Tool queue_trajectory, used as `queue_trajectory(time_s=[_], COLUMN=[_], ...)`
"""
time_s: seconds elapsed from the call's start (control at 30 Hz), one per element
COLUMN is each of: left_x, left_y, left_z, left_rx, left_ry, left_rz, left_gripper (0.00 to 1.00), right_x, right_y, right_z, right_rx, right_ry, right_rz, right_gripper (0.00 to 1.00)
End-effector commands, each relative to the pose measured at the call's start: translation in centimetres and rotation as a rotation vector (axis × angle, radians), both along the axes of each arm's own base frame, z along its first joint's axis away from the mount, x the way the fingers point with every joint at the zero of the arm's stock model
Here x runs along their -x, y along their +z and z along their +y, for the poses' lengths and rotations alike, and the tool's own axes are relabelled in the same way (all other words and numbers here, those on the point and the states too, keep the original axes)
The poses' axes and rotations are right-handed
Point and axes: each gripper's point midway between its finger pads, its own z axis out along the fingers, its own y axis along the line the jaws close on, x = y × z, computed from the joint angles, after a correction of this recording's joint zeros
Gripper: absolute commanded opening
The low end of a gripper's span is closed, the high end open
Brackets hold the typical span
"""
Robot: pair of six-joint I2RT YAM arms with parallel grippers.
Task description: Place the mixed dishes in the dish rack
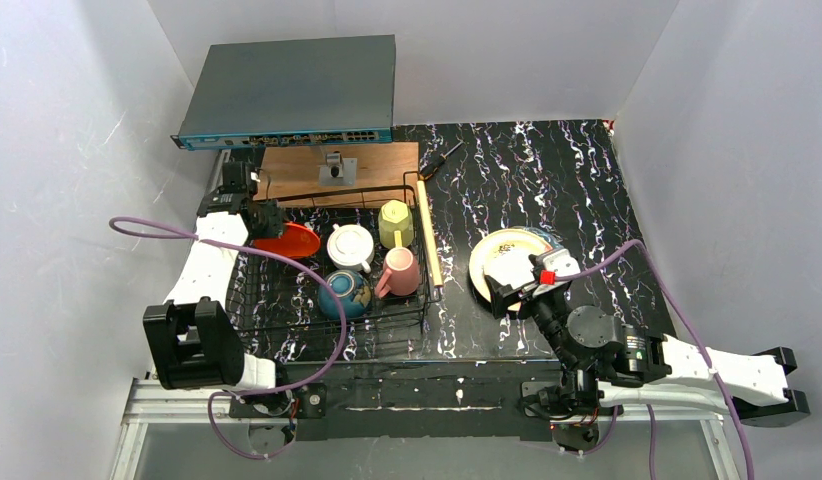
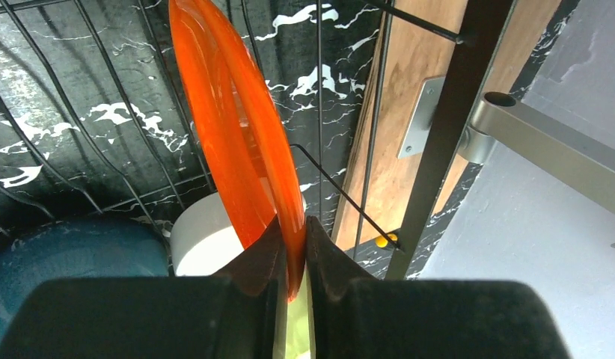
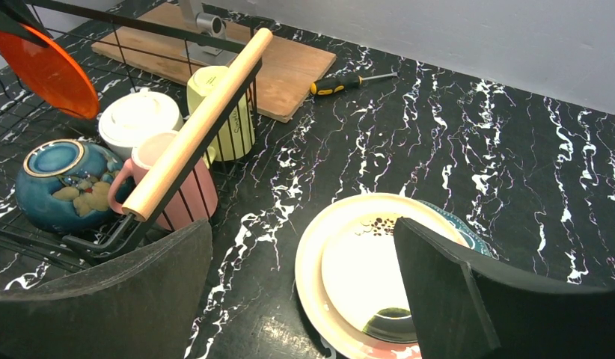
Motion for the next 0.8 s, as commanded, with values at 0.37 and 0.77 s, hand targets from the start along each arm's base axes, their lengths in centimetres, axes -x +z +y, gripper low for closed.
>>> queue_trajectory(time_s=[0.37,0.77], left_x=[1.1,1.3], left_y=[-0.9,1.4], left_z=[1.2,0.5], left_rx=[-0.043,-0.021], left_ry=[0.003,-0.027], left_rz=[0.037,-0.007], left_gripper=[0.28,0.75], right_x=[-0.1,-0.1], right_y=[1.1,1.0], right_z=[0.0,0.0], right_rx=[-0.067,-0.070], right_ry=[-0.016,-0.014], right_rz=[0.000,0.001], right_gripper=[0.98,0.98])
